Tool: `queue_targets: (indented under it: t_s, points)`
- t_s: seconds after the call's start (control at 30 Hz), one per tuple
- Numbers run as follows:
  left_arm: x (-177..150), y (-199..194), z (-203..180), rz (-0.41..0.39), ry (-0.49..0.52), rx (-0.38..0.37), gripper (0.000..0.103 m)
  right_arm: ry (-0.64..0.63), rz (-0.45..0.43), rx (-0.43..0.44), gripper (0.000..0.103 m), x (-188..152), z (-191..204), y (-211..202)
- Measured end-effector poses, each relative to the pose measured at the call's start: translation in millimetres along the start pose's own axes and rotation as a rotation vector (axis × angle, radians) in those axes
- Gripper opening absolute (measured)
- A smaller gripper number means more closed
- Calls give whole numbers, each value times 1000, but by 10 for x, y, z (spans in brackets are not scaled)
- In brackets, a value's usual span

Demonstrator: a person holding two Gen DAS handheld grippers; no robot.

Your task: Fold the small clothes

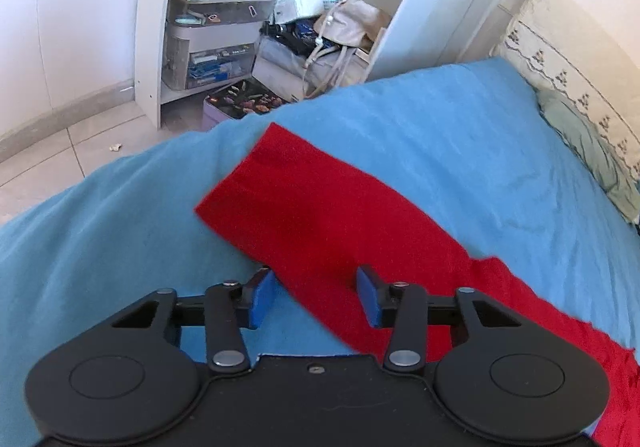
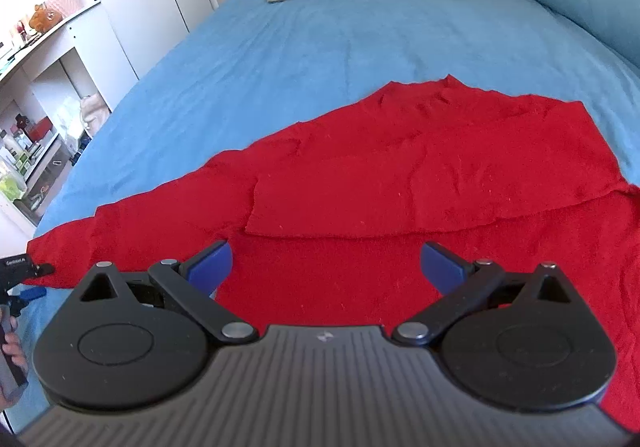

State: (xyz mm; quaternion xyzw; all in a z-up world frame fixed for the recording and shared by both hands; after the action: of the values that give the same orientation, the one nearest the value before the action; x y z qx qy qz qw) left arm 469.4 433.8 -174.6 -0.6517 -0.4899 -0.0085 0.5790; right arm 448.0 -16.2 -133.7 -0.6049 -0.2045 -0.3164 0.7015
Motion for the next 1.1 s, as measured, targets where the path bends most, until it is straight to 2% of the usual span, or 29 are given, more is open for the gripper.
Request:
queue_targets:
  t_s: [0.03, 0.13, 0.23, 0.33, 0.5, 0.6, 0.73, 0.83, 0.97, 1.03, 1.1]
  points:
    - [23, 30, -12, -2, -3, 4, 38, 5, 0, 1, 103, -4, -19, 2]
    - [73, 109, -78, 0, 35, 29, 9, 47, -5, 22, 103, 2, -100, 21]
    - [151, 104, -172, 0, 54, 26, 7, 61, -15, 38, 103, 36, -201, 32]
    - [205, -109, -433, -38, 93, -2, 7, 5, -19, 38, 103, 84, -267, 24]
    - [149, -673, -1306, -112, 235, -123, 7, -63, -47, 54, 103, 275, -480, -127]
    - [-18, -1048, -2051, -146, 320, -240, 7, -71, -76, 47, 103, 434, -726, -245]
    - [-486, -1473, -3069, -194, 461, -424, 7, -60, -103, 16, 103, 610, -1162, -355]
    - [-955, -1577, -3688, -142, 514, -532, 7, -43, -117, -12, 103, 707, -1542, -427]
    - [-1790, -1475, -4319, -40, 603, -588, 7, -6, -118, -40, 103, 761, -2111, -474]
    - [-2203, -1293, -4487, 25, 633, -592, 8, 6, -103, -45, 103, 732, -2371, -458]
    - [-2613, -1032, -4586, 96, 690, -560, 8, 4, -78, -48, 103, 673, -2584, -417]
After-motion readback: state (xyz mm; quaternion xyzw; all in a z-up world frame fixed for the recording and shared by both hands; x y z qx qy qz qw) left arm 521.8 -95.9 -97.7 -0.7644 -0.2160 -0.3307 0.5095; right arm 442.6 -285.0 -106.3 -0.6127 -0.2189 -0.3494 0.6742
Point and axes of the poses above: each gripper's, at about its wrist camera, not at the fingertips, and y roughly the way its jaws point, z to its left, x to its top, the point moved 6 cm from there along y, roughly the way its jaws point, and after that the axes turned 2 degrees about -y, right-handed, at the moved point
